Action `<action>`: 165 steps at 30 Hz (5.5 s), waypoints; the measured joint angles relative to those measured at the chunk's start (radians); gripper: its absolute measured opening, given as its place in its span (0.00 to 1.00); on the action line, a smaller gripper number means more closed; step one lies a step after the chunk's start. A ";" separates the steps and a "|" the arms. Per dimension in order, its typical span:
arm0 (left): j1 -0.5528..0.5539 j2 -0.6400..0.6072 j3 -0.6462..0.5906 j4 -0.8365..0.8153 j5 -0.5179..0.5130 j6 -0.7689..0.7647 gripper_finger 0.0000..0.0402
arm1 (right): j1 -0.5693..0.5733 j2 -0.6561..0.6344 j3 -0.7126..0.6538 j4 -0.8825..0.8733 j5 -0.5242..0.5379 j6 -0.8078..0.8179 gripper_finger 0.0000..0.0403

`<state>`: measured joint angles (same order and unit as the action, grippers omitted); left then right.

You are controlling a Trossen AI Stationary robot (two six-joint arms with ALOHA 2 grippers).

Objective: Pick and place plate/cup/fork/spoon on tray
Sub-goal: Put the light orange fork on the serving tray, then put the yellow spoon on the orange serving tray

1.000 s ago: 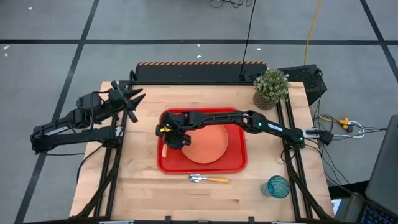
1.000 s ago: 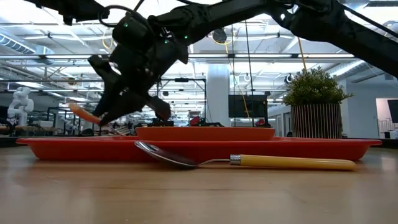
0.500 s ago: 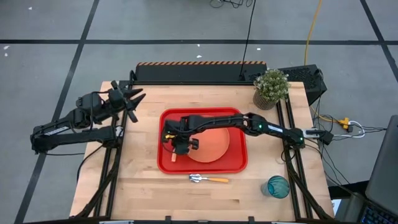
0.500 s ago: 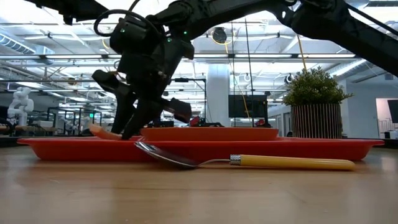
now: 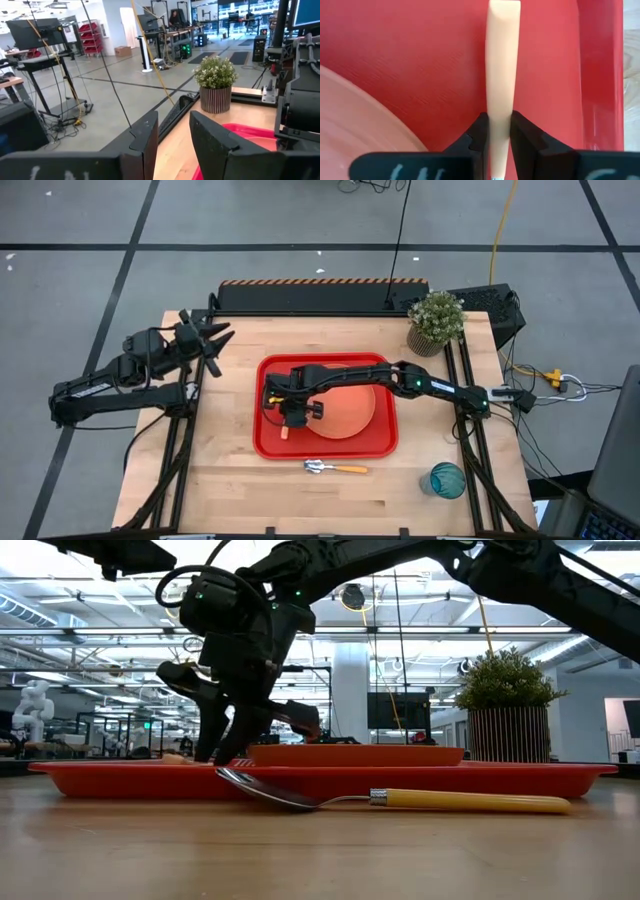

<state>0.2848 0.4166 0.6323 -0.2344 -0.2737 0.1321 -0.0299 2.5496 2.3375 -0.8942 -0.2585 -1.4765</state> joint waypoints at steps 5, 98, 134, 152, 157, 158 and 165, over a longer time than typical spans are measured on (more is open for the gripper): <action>0.000 0.000 0.000 -0.016 0.000 -0.003 0.29 | 0.004 0.000 -0.001 0.025 -0.007 0.020 0.18; -0.021 0.147 0.000 -0.084 0.107 -0.075 0.29 | 0.467 -0.572 -0.928 0.314 0.259 2.017 0.33; -0.034 0.143 0.000 -0.087 0.091 -0.078 0.29 | 0.467 -0.572 -0.811 0.360 0.367 1.908 0.01; -0.034 0.143 0.000 -0.092 0.091 -0.082 0.29 | 0.483 -0.572 -0.890 0.438 0.281 2.039 0.19; -0.034 0.143 0.000 -0.094 0.091 -0.084 0.29 | 0.483 -0.572 -0.990 0.535 0.288 2.096 0.35; -0.034 0.143 0.000 -0.097 0.091 -0.085 0.29 | 0.483 -0.572 -1.015 0.566 0.288 2.113 0.37; -0.034 0.143 0.000 -0.104 0.091 -0.086 0.29 | 0.483 -0.580 -1.130 0.719 0.302 2.192 0.42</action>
<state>0.2508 0.5598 0.6319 -0.3385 -0.1825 0.0465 0.4535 1.9696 1.2077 -0.1750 0.0434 0.7154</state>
